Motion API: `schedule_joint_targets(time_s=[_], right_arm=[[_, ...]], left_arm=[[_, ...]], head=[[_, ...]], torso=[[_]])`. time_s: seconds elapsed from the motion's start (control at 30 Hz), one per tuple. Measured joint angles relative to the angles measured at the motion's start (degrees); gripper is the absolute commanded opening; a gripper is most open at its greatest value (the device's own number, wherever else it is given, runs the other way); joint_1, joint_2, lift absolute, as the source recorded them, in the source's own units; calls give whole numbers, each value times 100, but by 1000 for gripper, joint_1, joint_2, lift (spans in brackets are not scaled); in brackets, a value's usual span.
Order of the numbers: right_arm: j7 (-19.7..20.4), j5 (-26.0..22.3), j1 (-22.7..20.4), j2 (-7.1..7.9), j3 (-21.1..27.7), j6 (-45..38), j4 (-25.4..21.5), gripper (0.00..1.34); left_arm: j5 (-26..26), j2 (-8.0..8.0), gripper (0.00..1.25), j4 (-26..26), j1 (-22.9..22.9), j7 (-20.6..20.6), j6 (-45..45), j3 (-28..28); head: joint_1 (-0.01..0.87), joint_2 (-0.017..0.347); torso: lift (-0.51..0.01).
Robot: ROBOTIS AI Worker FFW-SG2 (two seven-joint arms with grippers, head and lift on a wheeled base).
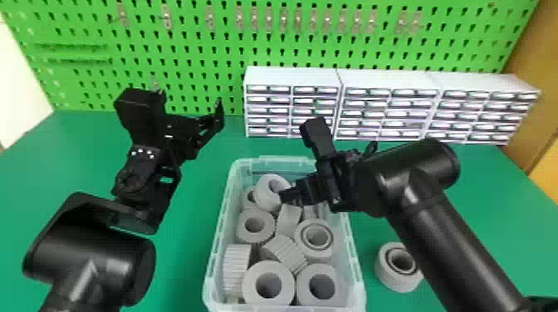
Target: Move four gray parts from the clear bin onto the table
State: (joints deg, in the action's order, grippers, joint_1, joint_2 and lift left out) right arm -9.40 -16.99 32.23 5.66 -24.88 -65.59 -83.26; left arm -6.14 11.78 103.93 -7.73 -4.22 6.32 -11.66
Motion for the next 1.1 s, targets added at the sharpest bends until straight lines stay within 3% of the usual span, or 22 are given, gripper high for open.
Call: schedule_joint_targets(time_s=[0.33,0.7,1.1], right_arm=[[-345,150,288,-55,-351,734,739,868],[-1231,320,582,-96,-492,1782,1759,865],[-1539,177,752,-122,-717,2336,2333,841]], left_arm=[[0,0,1083,-12,-8,0,-3,-12],[-1,1,1083,-19,-5,1,-1,-26],[-1,0,1083,-31,-23,9,-2,-47]], head=[[678,34],[678,34],[678,34]], torso=[[-50],[-50],[-50]])
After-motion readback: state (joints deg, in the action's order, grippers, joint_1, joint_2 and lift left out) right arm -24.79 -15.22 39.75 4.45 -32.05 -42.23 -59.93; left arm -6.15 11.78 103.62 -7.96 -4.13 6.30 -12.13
